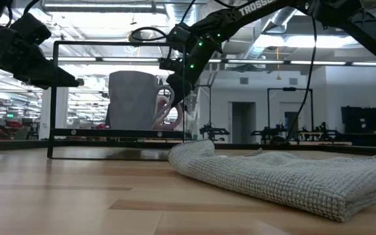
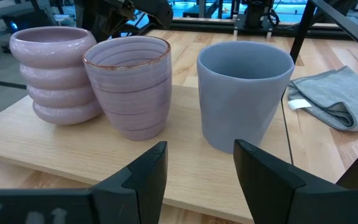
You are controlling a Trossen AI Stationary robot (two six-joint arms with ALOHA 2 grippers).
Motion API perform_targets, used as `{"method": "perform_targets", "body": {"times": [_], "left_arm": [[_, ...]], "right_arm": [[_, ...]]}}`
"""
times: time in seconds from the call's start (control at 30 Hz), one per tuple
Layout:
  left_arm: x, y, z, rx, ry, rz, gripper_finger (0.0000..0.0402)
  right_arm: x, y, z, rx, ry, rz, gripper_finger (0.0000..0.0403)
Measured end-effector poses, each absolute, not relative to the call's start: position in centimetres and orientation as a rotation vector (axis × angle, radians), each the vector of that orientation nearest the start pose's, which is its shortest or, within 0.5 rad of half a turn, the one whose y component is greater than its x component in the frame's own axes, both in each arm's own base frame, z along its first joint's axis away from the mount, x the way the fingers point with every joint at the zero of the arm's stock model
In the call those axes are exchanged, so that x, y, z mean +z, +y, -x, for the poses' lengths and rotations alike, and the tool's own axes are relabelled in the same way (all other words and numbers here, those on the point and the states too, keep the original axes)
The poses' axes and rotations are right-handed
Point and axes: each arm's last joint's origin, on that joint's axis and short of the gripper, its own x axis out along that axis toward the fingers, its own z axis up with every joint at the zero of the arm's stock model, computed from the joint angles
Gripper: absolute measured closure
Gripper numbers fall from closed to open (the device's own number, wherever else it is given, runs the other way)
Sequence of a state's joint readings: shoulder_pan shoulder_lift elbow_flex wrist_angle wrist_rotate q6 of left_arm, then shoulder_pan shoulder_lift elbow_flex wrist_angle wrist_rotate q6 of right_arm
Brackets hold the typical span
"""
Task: Stack small to large cups/mugs on shelf
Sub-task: Put the light purple cup on the shelf
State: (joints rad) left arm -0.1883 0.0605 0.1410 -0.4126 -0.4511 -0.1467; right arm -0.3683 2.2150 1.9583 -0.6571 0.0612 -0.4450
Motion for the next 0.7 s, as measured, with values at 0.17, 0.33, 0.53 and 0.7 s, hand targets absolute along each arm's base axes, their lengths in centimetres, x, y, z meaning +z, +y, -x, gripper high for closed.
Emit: {"method": "perform_targets", "body": {"times": [0.17,0.33,0.53,0.7], "left_arm": [[16.84,-0.34,-8.54,0.283,0.296,0.043,0.0225],[16.83,-0.34,-8.54,0.283,0.296,0.044,0.0225],[16.83,-0.34,-8.54,0.283,0.296,0.045,0.0225],[16.83,-0.35,-8.54,0.283,0.296,0.045,0.0225]], "right_arm": [[23.4,-17.8,-45.63,-0.189,0.977,0.267,0.0325],[23.41,-17.81,-45.65,-0.19,0.976,0.267,0.0315],[23.47,-17.81,-45.67,-0.191,0.972,0.268,0.0289],[23.47,-17.83,-45.66,-0.191,0.973,0.268,0.0281]]}}
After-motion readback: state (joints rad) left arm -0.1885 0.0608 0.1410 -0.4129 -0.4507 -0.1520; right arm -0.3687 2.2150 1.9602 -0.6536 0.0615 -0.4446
